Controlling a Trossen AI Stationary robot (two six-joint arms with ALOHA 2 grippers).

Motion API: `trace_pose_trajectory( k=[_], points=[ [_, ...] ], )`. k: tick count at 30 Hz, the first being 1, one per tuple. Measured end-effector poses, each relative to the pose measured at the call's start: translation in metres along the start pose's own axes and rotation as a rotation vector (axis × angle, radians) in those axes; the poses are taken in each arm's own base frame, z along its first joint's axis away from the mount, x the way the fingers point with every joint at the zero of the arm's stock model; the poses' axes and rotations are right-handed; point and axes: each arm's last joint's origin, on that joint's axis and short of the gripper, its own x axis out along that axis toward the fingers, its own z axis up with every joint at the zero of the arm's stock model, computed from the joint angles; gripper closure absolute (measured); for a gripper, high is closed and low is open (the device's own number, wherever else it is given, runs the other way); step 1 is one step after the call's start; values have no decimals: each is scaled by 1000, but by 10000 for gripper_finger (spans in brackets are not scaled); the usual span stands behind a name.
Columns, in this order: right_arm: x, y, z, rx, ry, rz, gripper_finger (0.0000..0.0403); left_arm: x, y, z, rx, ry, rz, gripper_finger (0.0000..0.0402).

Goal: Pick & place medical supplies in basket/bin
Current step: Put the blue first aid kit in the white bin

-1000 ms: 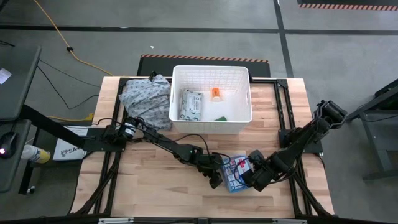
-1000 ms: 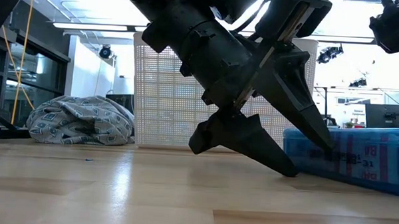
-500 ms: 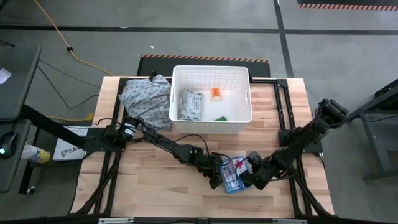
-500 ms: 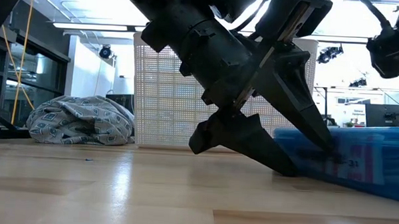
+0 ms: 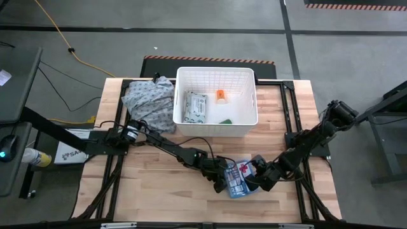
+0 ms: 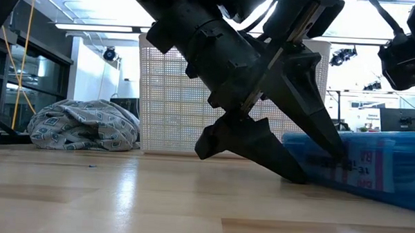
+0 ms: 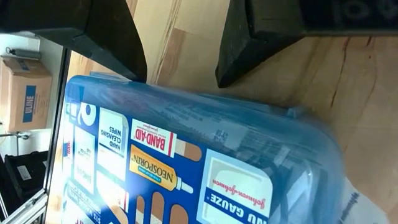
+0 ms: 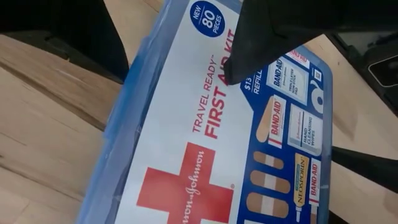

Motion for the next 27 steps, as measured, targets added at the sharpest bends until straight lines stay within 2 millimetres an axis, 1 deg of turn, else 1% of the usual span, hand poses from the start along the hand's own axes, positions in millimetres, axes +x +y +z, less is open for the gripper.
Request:
trace_pose_trajectory(
  k=[3,11,14,16,19,23,27],
  points=[
    [0,0,0,1,1,0,155,0,0,0,0,-1,0,163],
    [0,0,0,2,2,4,230,0,0,-1,0,10,-1,163],
    [0,2,0,5,3,17,251,0,0,-1,1,17,-2,163],
    [0,3,0,7,2,31,257,0,0,-2,1,22,-2,163],
    [-1,4,0,2,0,48,255,0,0,-2,1,26,-3,163],
    [-8,6,1,-5,-12,80,247,0,0,-2,0,24,-3,163],
    [-15,6,4,-22,-48,104,251,0,0,-2,-2,19,0,163]
  ],
)
